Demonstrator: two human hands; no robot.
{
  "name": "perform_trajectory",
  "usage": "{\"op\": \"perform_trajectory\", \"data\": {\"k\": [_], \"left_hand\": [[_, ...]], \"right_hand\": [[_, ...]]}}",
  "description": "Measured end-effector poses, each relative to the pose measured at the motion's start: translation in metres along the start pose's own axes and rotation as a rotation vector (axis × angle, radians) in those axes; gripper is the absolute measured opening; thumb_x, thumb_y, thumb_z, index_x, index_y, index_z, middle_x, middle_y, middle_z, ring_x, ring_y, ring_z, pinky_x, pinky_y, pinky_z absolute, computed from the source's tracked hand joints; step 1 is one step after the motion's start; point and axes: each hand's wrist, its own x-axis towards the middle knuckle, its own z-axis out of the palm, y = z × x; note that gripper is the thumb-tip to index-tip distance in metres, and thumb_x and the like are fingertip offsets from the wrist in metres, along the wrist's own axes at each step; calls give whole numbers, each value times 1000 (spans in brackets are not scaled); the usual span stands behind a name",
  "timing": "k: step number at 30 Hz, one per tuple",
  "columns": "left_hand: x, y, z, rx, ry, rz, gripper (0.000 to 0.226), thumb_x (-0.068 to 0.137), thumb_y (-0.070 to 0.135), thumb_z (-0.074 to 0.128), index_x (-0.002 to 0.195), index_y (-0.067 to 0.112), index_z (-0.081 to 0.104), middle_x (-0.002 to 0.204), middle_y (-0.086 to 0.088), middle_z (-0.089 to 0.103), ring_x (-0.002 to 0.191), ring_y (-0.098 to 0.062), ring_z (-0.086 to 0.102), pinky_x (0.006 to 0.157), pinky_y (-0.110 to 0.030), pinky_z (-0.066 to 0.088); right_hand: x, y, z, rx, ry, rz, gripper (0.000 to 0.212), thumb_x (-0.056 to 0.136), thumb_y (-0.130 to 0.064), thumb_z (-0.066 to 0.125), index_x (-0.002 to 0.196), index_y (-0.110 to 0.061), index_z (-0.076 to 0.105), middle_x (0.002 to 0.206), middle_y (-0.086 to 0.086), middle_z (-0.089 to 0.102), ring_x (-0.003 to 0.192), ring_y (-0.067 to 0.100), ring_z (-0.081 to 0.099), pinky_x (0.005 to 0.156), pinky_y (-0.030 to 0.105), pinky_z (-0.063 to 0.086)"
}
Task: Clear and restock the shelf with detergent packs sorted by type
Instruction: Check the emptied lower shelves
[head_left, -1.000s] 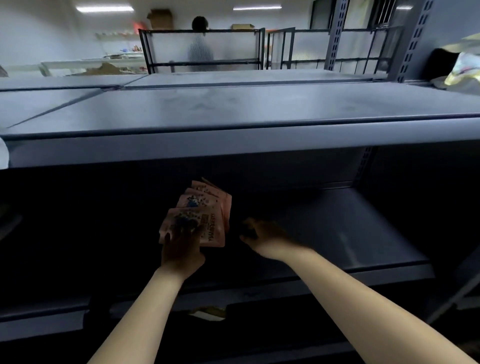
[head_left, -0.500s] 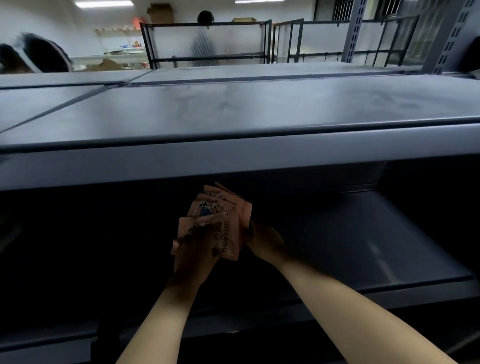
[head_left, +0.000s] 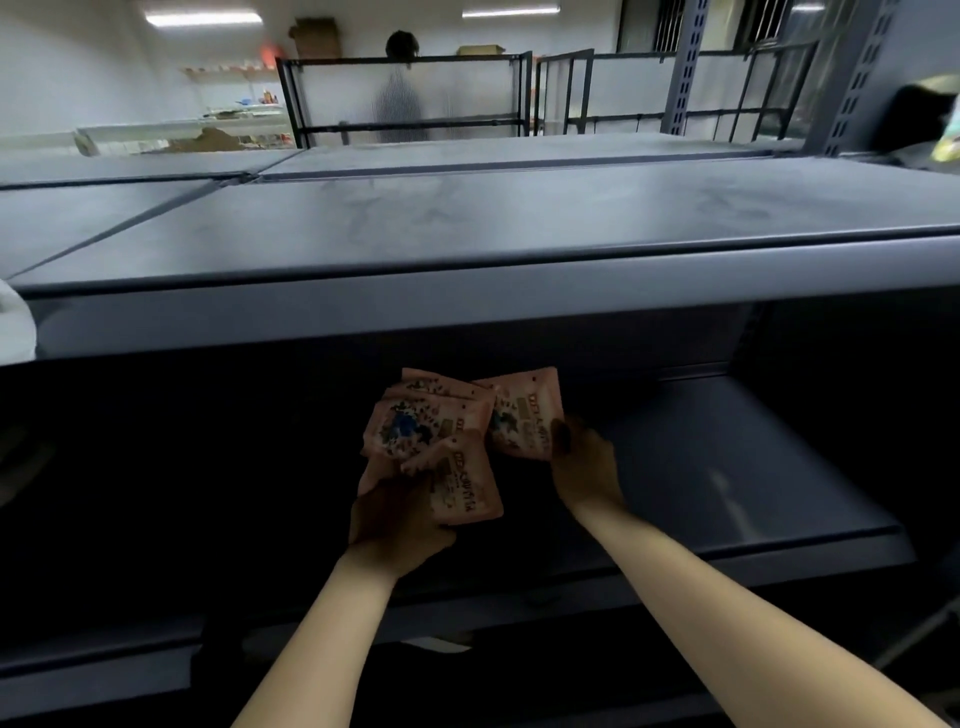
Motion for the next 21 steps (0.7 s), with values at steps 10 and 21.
{"op": "perform_trajectory", "data": {"k": [10,21], "left_hand": [[-15,32,2,117,223,52,30,89,19,60,119,17,57,84,-2,69,71,-21,67,45,-22,33],[-42,138,-25,-248,338,91,37,84,8,62,117,-5,53,55,-8,60,45,-27,59,39,-25,35]], "right_hand": [[-29,-10,-75,-139,147,-148,33,103,-28,35,123,-12,56,117,12,64,102,33,61,70,31,46],[-77,3,-175,-389,587,-303,21,95,-20,48,75,-14,49,59,-4,50,55,25,54,52,31,35]]}}
